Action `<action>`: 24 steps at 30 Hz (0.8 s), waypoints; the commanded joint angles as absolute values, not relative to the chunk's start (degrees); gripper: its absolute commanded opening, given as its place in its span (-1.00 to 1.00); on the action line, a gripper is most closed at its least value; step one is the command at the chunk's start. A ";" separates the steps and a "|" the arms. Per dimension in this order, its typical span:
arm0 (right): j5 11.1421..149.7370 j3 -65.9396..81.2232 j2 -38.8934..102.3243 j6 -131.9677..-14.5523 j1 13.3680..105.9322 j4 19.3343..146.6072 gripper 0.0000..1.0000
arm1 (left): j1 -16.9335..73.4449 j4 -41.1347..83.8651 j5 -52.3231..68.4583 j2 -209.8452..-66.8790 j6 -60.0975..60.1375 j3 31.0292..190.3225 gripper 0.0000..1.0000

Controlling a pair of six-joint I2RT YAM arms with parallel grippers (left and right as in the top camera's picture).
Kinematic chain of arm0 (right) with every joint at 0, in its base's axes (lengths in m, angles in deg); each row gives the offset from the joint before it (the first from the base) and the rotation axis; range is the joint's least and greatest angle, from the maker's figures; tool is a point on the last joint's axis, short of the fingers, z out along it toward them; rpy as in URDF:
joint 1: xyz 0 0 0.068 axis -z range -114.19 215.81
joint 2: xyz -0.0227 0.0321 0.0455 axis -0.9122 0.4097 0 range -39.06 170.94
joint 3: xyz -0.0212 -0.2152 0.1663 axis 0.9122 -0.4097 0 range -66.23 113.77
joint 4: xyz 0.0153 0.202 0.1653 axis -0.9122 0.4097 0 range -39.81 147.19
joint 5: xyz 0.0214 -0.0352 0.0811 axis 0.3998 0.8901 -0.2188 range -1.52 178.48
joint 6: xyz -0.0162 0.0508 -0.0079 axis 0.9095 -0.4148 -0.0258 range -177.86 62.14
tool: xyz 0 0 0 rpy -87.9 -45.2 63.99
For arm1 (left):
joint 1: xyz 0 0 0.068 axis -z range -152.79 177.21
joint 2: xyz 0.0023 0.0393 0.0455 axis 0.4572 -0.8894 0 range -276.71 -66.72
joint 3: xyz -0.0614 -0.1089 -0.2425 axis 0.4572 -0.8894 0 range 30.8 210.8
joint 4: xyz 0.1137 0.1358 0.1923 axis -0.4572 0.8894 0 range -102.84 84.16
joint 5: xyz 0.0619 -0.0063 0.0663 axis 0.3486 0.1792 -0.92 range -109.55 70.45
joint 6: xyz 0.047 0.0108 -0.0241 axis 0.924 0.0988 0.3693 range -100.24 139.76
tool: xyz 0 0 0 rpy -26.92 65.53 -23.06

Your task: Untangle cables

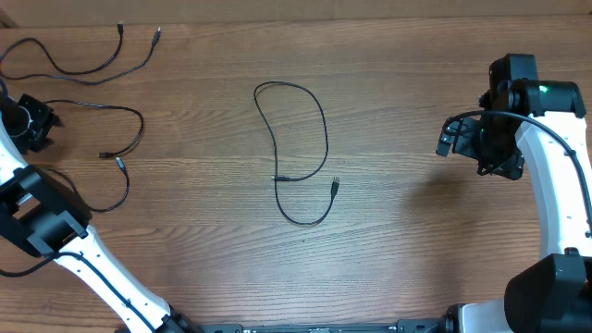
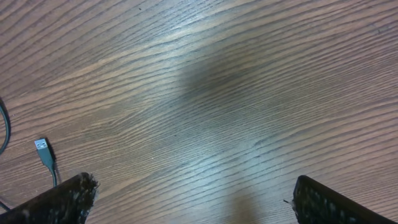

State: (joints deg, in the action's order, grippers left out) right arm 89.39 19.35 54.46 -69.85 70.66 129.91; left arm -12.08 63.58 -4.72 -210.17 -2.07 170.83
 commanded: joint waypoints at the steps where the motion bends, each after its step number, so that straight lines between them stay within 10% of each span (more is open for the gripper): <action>1: 89.91 19.22 54.52 -69.76 70.83 129.80 1.00 | -14.40 64.39 5.84 -208.23 0.47 171.57 0.20; 7: 89.91 19.22 54.52 -69.76 70.83 129.80 1.00 | -19.53 70.29 -14.88 -208.01 -3.55 171.55 0.55; 24: 89.91 19.22 54.52 -69.76 70.83 129.80 1.00 | -17.02 60.35 -19.32 -210.85 -2.72 160.90 0.57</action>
State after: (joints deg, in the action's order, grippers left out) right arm 89.37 19.35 54.46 -69.85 70.66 129.89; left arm -16.69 62.90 -17.94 -210.30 -2.55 164.55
